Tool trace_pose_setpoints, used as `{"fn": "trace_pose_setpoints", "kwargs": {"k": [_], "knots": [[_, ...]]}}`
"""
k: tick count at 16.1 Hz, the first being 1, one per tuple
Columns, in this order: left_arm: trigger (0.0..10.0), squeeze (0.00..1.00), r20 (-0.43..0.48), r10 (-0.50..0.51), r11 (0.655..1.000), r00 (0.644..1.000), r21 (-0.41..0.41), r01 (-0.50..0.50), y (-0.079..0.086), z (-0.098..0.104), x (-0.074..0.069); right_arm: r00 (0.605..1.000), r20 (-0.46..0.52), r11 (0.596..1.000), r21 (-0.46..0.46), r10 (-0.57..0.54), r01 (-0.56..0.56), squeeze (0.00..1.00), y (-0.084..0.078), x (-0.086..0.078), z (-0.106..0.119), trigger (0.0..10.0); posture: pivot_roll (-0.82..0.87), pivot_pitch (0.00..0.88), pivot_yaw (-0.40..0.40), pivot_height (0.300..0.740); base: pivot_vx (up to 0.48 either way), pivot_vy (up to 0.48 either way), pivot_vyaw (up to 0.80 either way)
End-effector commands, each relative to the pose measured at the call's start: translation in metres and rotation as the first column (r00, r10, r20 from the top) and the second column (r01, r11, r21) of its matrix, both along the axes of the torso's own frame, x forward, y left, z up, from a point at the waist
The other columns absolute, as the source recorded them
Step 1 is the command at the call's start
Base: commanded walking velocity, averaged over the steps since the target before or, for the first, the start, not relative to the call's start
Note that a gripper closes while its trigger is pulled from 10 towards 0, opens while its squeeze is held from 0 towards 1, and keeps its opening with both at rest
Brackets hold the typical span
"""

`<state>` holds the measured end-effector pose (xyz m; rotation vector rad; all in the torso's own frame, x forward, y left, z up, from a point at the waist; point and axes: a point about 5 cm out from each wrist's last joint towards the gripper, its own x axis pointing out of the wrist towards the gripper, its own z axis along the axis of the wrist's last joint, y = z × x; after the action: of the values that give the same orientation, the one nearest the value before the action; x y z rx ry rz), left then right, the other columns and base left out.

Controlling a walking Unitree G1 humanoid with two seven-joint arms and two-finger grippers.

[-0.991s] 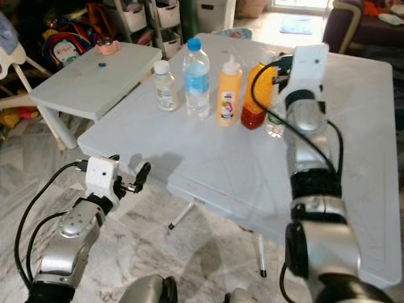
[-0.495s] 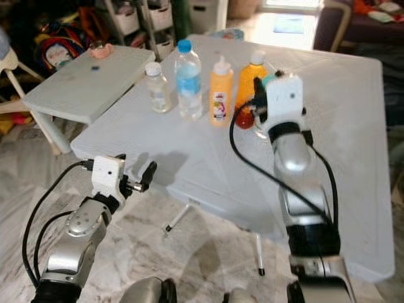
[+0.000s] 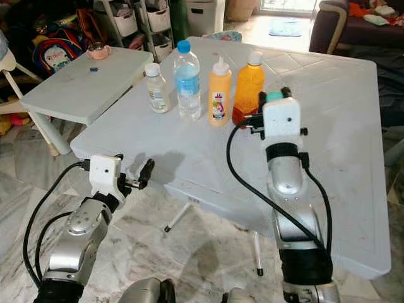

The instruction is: Restocking fridge

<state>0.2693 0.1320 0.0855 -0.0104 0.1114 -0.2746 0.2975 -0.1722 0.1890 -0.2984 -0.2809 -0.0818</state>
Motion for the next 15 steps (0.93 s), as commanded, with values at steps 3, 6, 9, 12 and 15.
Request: {"fn": "trace_pose_setpoints", "kwargs": {"k": [3, 6, 9, 12, 15], "knots": [[10.0, 0.00, 0.027, 0.011, 1.000, 1.000, -0.004, -0.011, 0.000, 0.006, 0.010, 1.000, -0.024, 1.000, 0.008, 0.012, -0.011, 0.00, 0.000, -0.003, -0.006, 10.0, -0.10, 0.000, 0.063, 0.740, 0.000, 0.000, 0.00], [10.0, 0.00, 0.037, 0.015, 1.000, 0.999, -0.013, -0.014, -0.002, 0.009, 0.012, 0.997, 0.059, 0.999, 0.018, 0.047, -0.048, 0.00, 0.004, 0.000, 0.016, 10.0, -0.11, 0.000, 0.061, 0.740, -0.246, 0.000, 0.00], [10.0, 0.00, 0.040, 0.012, 1.000, 0.999, -0.016, -0.011, -0.004, 0.009, 0.013, 0.991, 0.113, 0.997, 0.023, 0.070, -0.073, 0.00, 0.010, 0.002, 0.032, 10.0, -0.11, 0.000, 0.061, 0.740, -0.081, 0.000, 0.00], [10.0, 0.00, 0.044, 0.011, 1.000, 0.999, -0.020, -0.010, -0.005, 0.010, 0.014, 0.993, 0.096, 0.996, 0.051, 0.073, -0.078, 0.00, 0.009, 0.004, 0.030, 10.0, -0.11, 0.000, 0.058, 0.740, -0.263, 0.000, 0.00], [10.0, 0.00, 0.044, 0.009, 1.000, 0.999, -0.021, -0.008, -0.006, 0.010, 0.014, 0.991, 0.101, 0.994, 0.055, 0.088, -0.094, 0.00, 0.009, 0.003, 0.031, 10.0, -0.11, 0.000, 0.059, 0.740, -0.252, 0.000, 0.00]]}}
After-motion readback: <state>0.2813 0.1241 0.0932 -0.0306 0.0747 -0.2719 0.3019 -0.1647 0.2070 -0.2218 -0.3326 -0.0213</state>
